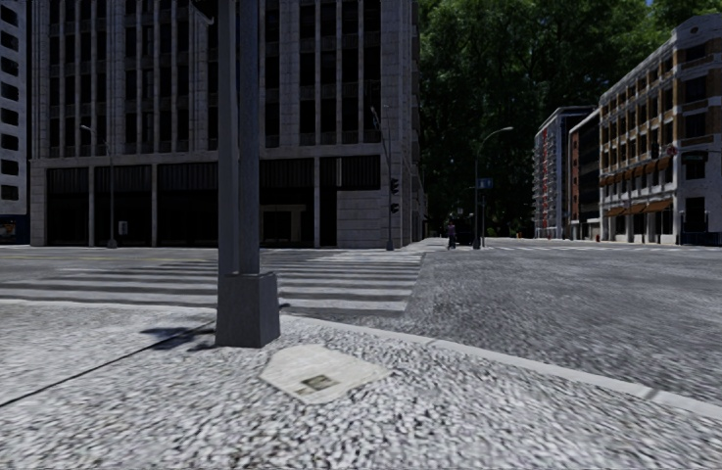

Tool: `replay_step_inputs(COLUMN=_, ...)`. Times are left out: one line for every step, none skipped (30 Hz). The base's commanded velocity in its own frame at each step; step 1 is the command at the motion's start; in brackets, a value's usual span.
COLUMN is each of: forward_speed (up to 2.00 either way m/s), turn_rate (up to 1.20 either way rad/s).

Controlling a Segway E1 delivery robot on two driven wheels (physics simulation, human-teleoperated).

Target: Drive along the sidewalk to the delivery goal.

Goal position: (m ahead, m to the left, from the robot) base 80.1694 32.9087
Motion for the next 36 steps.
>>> replay_step_inputs(forward_speed=1.69, turn_rate=1.2)
replay_step_inputs(forward_speed=1.69, turn_rate=1.2)
replay_step_inputs(forward_speed=1.69, turn_rate=1.2)
replay_step_inputs(forward_speed=1.69, turn_rate=1.2)
replay_step_inputs(forward_speed=1.69, turn_rate=1.2)
replay_step_inputs(forward_speed=1.69, turn_rate=1.2)
replay_step_inputs(forward_speed=1.69, turn_rate=1.2)
replay_step_inputs(forward_speed=1.69, turn_rate=1.2)
replay_step_inputs(forward_speed=1.69, turn_rate=1.2)
replay_step_inputs(forward_speed=1.69, turn_rate=1.2)
replay_step_inputs(forward_speed=1.69, turn_rate=1.2)
replay_step_inputs(forward_speed=1.69, turn_rate=1.2)
replay_step_inputs(forward_speed=1.69, turn_rate=1.2)
replay_step_inputs(forward_speed=1.69, turn_rate=1.2)
replay_step_inputs(forward_speed=1.69, turn_rate=1.2)
replay_step_inputs(forward_speed=1.69, turn_rate=1.2)
replay_step_inputs(forward_speed=1.69, turn_rate=1.2)
replay_step_inputs(forward_speed=1.69, turn_rate=1.2)
replay_step_inputs(forward_speed=1.69, turn_rate=1.2)
replay_step_inputs(forward_speed=1.69, turn_rate=1.2)
replay_step_inputs(forward_speed=1.69, turn_rate=1.2)
replay_step_inputs(forward_speed=1.69, turn_rate=1.2)
replay_step_inputs(forward_speed=1.69, turn_rate=1.2)
replay_step_inputs(forward_speed=1.69, turn_rate=1.2)
replay_step_inputs(forward_speed=1.69, turn_rate=1.2)
replay_step_inputs(forward_speed=1.69, turn_rate=1.2)
replay_step_inputs(forward_speed=1.69, turn_rate=1.13)
replay_step_inputs(forward_speed=1.69, turn_rate=1.13)
replay_step_inputs(forward_speed=1.69, turn_rate=0.95)
replay_step_inputs(forward_speed=1.69, turn_rate=0.79)
replay_step_inputs(forward_speed=1.69, turn_rate=0.58)
replay_step_inputs(forward_speed=1.69, turn_rate=0.52)
replay_step_inputs(forward_speed=1.69, turn_rate=0.52)
replay_step_inputs(forward_speed=1.69, turn_rate=0.5)
replay_step_inputs(forward_speed=1.69, turn_rate=0.0)
replay_step_inputs(forward_speed=1.69, turn_rate=0.0)
